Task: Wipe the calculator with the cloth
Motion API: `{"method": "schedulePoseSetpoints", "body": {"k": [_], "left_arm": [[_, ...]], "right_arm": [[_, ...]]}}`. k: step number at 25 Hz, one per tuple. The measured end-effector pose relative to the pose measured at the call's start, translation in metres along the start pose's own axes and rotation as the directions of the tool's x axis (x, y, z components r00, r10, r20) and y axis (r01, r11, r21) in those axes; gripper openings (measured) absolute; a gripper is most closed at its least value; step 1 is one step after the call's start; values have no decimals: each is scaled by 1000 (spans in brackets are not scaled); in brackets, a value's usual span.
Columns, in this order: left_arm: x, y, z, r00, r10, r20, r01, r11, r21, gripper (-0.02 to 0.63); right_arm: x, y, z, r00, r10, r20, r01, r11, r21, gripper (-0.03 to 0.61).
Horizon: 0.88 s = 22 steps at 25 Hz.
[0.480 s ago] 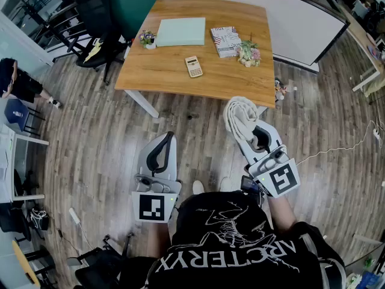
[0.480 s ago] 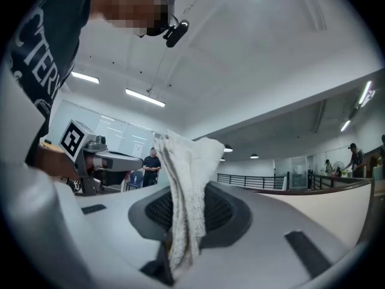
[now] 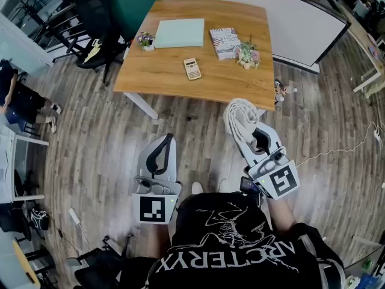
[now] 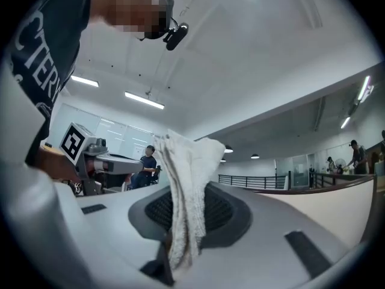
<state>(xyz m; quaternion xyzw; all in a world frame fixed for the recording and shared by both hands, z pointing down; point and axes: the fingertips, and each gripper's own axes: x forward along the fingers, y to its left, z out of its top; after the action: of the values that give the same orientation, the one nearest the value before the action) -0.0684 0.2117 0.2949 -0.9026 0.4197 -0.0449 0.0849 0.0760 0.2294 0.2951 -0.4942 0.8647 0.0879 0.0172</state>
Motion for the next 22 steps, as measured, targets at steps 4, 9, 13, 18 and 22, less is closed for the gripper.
{"method": "schedulePoseSetpoints", "body": {"k": [4,9,13,18,22], "left_arm": [[10,-3,-2,1000,16,-3,-16,1000,-3,9],[16,-7,-7,999,48,-10,-48,999,-9,9],[26,-17,-6,997,73,-19,-74,997,-18,9],[46,-21,-10,996,87,-28,-88,996,-15,9],[68,-4,-19,996,84,-29,-85,996,-28,9]], "right_arm": [[0,-10,-6,1000,11,-4,-11,1000,9,92],[-1,-16,-15,999,39,-5,-38,999,23,92],[-6,-31,-19,998,60,-1,-60,998,32,92],[1,-52,-32,997,81,-9,-81,995,54,92],[27,-60,-45,995,93,-29,-92,995,38,92]]}}
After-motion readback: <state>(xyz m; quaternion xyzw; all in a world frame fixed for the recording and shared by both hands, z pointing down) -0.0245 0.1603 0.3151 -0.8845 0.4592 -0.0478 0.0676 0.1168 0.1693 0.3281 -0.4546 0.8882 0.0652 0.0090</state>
